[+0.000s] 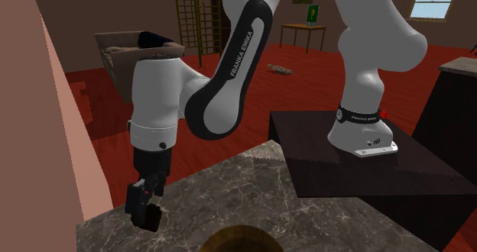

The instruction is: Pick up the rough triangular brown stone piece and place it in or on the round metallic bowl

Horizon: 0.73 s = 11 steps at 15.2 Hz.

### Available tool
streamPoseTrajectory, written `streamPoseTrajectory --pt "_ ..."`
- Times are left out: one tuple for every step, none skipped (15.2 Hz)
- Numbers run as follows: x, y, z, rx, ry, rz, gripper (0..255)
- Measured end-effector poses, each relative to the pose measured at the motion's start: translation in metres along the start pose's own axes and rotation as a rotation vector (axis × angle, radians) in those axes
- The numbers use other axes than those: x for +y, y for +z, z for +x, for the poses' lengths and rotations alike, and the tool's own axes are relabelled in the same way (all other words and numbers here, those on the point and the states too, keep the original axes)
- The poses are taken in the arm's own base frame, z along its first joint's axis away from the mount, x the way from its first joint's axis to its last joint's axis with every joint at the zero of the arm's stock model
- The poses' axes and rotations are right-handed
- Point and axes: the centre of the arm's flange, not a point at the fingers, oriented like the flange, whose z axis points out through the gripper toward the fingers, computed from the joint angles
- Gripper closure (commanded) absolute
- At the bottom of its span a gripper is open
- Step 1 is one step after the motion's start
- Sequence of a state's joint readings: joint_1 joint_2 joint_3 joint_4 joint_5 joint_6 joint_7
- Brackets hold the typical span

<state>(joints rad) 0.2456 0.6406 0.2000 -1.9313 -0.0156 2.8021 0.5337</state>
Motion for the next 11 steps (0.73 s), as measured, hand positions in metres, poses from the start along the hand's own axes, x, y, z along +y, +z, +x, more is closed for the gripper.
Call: streamPoseTrajectory --pt "0.0002 0.0026 -0.0009 0.0 0.0 0.0 0" --pt "0.0006 0.0037 -0.001 0.0 0.0 0.0 0" --pt "0.0007 0.0041 -0.0011 0.0 0.0 0.0 0" --pt "0.0007 0.0043 -0.0011 0.0 0.0 0.0 0" --pt "0.0006 0.0044 -0.0011 0.0 0.0 0.0 0" --pt "0.0006 0.0045 -0.0011 0.0 0.0 0.0 0" --pt "0.0006 0.0045 -0.0011 0.0 0.0 0.0 255" --pt "0.0006 0.0045 -0.0011 0.0 0.0 0.0 255" --pt "0.0006 0.0045 -0.0011 0.0 0.0 0.0 255" --pt "0.0007 0.0044 -0.0011 0.001 0.0 0.0 255" --pt "0.0006 0.0044 -0.0011 0.0 0.0 0.0 255"
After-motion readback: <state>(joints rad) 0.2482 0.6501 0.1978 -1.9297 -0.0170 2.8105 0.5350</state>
